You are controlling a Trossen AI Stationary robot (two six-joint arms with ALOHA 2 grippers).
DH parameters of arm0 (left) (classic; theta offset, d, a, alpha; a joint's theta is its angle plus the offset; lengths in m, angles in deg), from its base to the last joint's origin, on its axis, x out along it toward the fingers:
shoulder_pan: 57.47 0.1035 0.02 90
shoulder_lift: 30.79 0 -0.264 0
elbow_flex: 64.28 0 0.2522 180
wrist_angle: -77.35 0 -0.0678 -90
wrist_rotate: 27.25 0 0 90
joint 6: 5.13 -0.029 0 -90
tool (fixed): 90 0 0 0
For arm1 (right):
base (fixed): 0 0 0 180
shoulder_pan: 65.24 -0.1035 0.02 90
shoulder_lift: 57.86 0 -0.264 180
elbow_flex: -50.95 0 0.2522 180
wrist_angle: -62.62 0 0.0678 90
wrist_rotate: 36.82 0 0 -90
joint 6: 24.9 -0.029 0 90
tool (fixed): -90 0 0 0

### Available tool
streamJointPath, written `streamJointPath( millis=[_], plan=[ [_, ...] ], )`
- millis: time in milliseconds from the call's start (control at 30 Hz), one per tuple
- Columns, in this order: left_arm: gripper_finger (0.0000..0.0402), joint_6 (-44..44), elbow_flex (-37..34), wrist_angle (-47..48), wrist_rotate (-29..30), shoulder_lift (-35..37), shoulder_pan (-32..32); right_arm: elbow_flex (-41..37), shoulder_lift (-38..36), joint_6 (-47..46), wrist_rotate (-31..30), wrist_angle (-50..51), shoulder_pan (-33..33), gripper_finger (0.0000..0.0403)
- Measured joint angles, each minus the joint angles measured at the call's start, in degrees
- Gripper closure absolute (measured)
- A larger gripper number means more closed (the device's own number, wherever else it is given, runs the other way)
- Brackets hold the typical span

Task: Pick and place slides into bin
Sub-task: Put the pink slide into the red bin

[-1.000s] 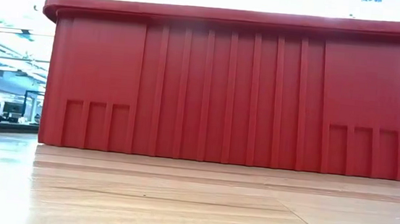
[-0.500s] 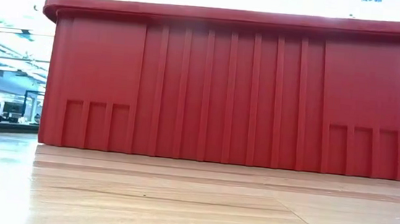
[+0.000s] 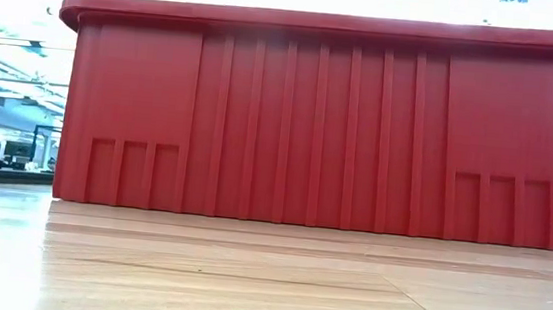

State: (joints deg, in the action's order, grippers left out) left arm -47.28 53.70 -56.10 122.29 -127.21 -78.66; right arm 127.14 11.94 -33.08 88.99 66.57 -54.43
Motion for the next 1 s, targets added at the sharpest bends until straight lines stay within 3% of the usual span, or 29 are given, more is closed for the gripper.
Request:
streamJointPath(
  millis=[200, 500, 767, 1000],
  plan=[
    [0.0398, 0.01, 0.0, -0.35, -0.37, 0.0, 0.09, 0.01, 0.23, 0.07, 0.07, 0.09, -0.01, 0.0389],
    [0.0385, -0.7, 0.0, -0.18, -0.32, -0.02, 0.09, 0.02, 0.23, 0.13, 0.35, 0.2, -0.02, 0.0398],
    [0.0318, 1.33, 0.02, -0.17, 0.07, -0.11, 0.22, 0.01, -1.53, 0.33, 0.41, 3.8, 1.56, 0.0401],
    [0.028, 3.65, 0.09, -0.26, 1.99, -0.11, -0.72, -0.02, -8.82, 1.75, -0.02, 14.19, 7.59, 0.0402]
  ],
)
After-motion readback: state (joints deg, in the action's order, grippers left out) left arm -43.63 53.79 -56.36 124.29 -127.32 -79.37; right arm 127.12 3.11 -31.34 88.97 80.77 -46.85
